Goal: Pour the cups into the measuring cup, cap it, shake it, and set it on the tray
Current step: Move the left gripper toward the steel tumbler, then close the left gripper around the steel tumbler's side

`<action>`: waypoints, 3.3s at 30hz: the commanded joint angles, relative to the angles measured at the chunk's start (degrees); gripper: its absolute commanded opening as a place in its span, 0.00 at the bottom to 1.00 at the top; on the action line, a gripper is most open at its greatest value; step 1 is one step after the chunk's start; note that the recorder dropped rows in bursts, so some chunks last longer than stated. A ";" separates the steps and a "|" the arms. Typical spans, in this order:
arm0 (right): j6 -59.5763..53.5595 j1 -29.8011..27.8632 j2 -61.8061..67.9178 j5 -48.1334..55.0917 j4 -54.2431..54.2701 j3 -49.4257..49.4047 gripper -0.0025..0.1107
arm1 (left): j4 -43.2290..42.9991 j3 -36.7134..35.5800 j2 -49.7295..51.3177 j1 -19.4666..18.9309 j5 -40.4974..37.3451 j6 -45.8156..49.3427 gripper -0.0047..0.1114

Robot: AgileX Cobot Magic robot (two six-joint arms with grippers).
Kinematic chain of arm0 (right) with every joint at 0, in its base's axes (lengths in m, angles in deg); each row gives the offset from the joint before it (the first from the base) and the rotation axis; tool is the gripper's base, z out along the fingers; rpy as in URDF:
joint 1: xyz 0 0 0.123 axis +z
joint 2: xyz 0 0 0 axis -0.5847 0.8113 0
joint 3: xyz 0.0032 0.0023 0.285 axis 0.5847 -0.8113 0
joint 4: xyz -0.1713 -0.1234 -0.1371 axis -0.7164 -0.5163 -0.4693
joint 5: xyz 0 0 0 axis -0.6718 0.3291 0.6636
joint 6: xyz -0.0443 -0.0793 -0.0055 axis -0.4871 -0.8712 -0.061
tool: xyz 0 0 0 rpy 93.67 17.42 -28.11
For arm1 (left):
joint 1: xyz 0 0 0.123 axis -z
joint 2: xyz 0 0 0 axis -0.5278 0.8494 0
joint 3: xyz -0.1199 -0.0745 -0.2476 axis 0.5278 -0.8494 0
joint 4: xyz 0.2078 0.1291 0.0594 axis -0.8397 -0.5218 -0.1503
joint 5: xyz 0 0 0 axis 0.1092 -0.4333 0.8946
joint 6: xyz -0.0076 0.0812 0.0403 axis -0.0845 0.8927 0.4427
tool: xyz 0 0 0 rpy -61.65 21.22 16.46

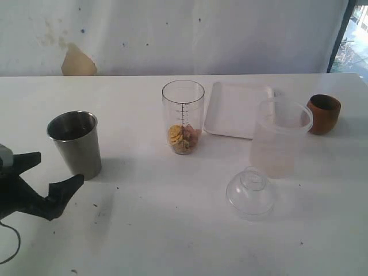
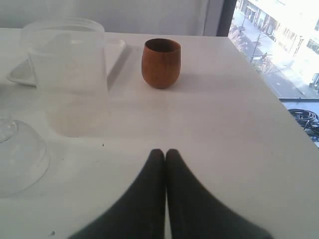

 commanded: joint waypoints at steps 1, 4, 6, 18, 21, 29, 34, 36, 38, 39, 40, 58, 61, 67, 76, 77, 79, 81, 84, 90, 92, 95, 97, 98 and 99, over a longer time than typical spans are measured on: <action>0.20 0.21 -0.19 -0.38 0.09 -0.30 0.02 | -1.15 3.71 3.13 0.23 1.36 -0.12 0.94; 0.20 0.21 -0.19 -0.38 0.09 -0.30 0.02 | -2.42 6.06 4.90 0.23 1.36 -0.21 0.94; 0.20 0.21 -0.19 -0.38 0.09 -0.30 0.02 | -3.95 7.65 5.93 0.23 1.36 -0.36 0.94; 0.20 0.21 -0.19 -0.38 0.09 -0.30 0.02 | -9.19 17.59 12.32 0.23 1.36 -4.19 0.94; 0.20 0.21 -0.19 -0.38 0.09 -0.30 0.02 | -9.19 18.90 12.43 0.23 1.36 -4.24 0.94; 0.20 0.21 -0.19 -0.38 0.09 -0.30 0.02 | -9.19 23.06 16.32 0.23 1.36 -5.95 0.94; 0.20 0.21 -0.19 -0.38 0.09 -0.30 0.02 | -9.19 23.86 16.32 0.23 1.36 -6.85 0.94; 0.20 0.21 -0.19 -0.38 0.09 -0.30 0.02 | -9.19 23.95 16.32 0.23 1.36 -6.85 0.94; 0.20 0.21 -0.19 -0.38 0.09 -0.30 0.02 | -9.19 24.18 16.32 0.23 1.36 -6.97 0.94; 0.20 0.21 -0.19 -0.38 0.09 -0.30 0.02 | -9.19 24.17 16.32 0.23 1.36 -7.24 0.94; 0.20 0.21 -0.19 -0.38 0.09 -0.30 0.02 | -9.19 24.17 16.32 0.23 1.36 -7.24 0.94; 0.20 0.21 -0.19 -0.38 0.09 -0.30 0.02 | -8.58 24.17 16.32 0.23 1.36 -7.73 0.94; 0.20 0.21 -0.19 -0.38 0.09 -0.30 0.02 | -8.49 24.44 16.32 0.23 1.36 -7.73 0.94; 0.20 0.21 -0.19 -0.38 0.09 -0.30 0.02 | -9.85 26.19 16.32 0.23 1.36 -7.73 0.94; 0.20 0.21 -0.19 -0.38 0.09 -0.30 0.02 | -9.96 26.19 16.32 0.23 1.36 -7.73 0.94; 0.20 0.21 -0.19 -0.38 0.09 -0.30 0.02 | -10.07 26.19 16.32 0.23 1.36 -7.73 0.94; 0.20 0.21 -0.19 -0.38 0.09 -0.30 0.02 | -10.88 26.19 16.32 0.23 1.36 -8.35 0.94; 0.20 0.21 -0.19 -0.38 0.09 -0.30 0.02 | -10.88 26.19 16.32 0.23 1.36 -8.89 0.94; 0.20 0.21 -0.19 -0.38 0.09 -0.30 0.02 | -10.88 26.19 16.32 0.23 1.36 -8.78 0.94; 0.20 0.21 -0.19 -0.38 0.09 -0.30 0.02 | -10.88 26.19 16.32 0.23 1.36 -8.78 0.94; 0.20 0.21 -0.19 -0.38 0.09 -0.30 0.02 | -10.71 26.19 16.32 0.23 1.36 -8.78 0.93; 0.20 0.21 -0.19 -0.38 0.09 -0.30 0.02 | -10.51 26.19 16.32 0.23 1.36 -8.78 0.80; 0.20 0.21 -0.19 -0.38 0.09 -0.30 0.02 | -10.58 26.19 16.32 0.23 1.36 -8.78 0.64; 0.20 0.21 -0.19 -0.38 0.09 -0.30 0.02 | -10.58 26.19 16.32 0.23 1.36 -8.78 0.54; 0.20 0.21 -0.19 -0.38 0.09 -0.30 0.02 | -11.04 26.19 16.32 0.23 1.36 -8.78 0.43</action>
